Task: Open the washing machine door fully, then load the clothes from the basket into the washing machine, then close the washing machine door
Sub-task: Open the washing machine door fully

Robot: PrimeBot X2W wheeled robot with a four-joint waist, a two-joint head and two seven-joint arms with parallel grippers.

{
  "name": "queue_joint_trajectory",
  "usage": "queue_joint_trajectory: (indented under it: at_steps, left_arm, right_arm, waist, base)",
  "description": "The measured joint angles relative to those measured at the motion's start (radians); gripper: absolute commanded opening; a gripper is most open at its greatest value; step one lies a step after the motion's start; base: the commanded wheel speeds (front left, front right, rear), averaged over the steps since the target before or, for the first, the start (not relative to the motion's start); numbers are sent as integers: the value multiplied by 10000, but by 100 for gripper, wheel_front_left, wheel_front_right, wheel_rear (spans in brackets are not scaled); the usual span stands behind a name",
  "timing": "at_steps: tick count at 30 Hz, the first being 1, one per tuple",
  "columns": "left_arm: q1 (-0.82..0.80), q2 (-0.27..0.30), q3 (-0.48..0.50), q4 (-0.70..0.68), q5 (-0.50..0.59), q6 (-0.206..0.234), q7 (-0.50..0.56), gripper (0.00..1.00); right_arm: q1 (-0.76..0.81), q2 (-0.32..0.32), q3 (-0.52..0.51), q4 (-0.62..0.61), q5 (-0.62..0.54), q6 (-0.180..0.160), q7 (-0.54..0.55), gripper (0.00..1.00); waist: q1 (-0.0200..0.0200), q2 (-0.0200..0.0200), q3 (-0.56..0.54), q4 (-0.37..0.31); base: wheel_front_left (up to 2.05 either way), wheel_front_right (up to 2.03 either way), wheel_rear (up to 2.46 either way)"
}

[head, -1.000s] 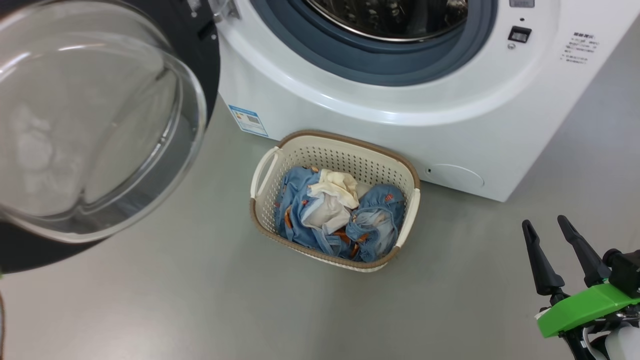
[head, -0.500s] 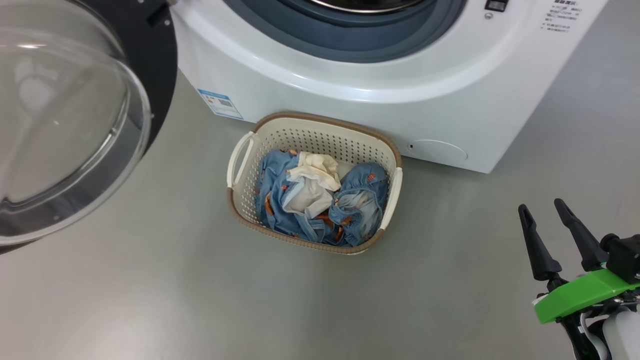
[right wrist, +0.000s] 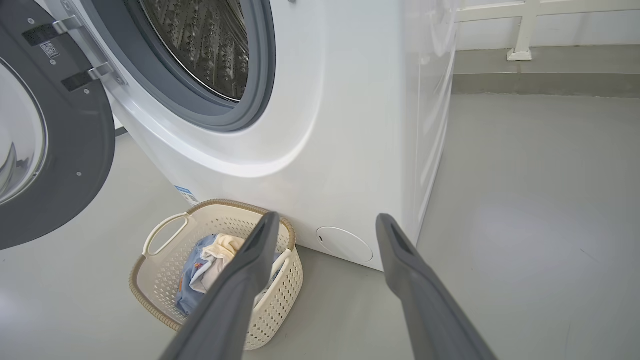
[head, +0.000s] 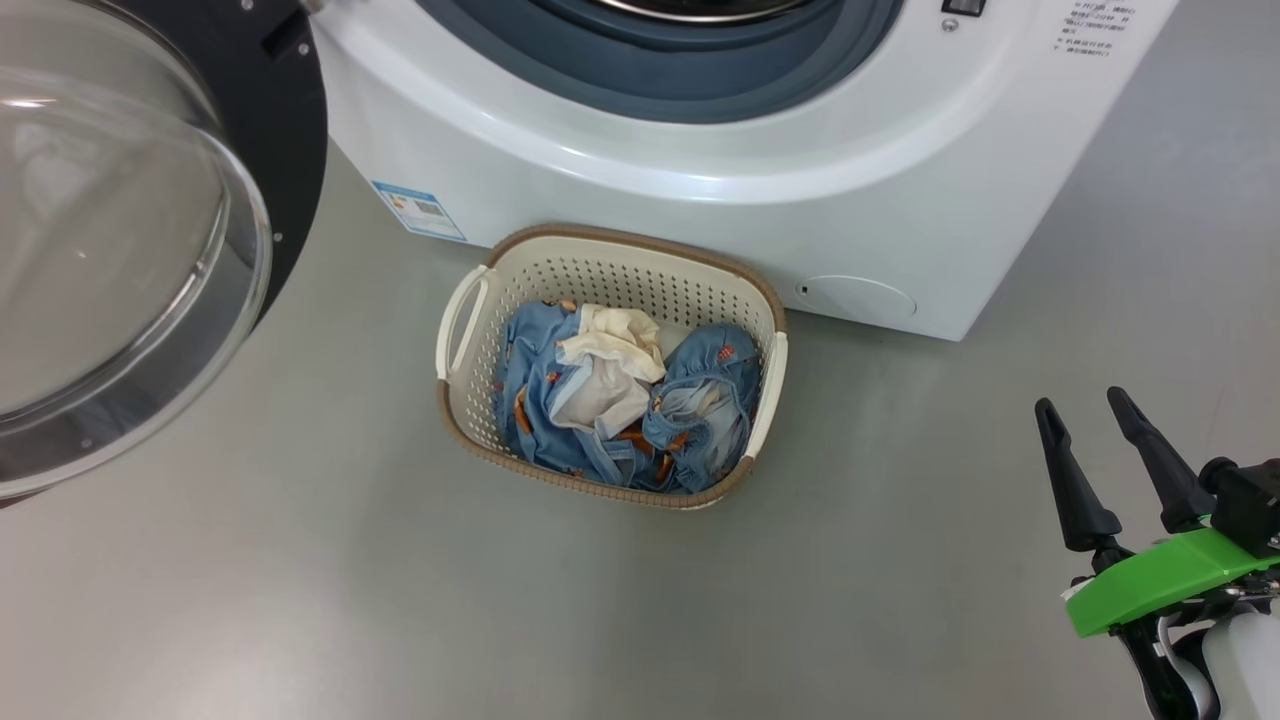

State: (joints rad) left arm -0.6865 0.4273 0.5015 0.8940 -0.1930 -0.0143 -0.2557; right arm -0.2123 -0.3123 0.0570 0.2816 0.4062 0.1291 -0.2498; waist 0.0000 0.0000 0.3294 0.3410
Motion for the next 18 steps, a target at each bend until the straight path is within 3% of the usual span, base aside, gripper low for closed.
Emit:
queue_joint_trajectory:
  at_steps: [16, 18]
  left_arm:
    - [1598, -1651, 986, -1496, -82, -848, 0, 0]
    - [1886, -1875, 986, -1818, -67, -905, 0, 28]
  right_arm:
    - [406, 251, 46, 151, 19, 0, 0, 100]
    - [505, 257, 54, 176, 35, 0, 0, 100]
  waist:
    - [0, 1, -1133, 194]
    - [0, 0, -1296, 230]
  base:
    - [0, 0, 0]
    - [0, 0, 0]
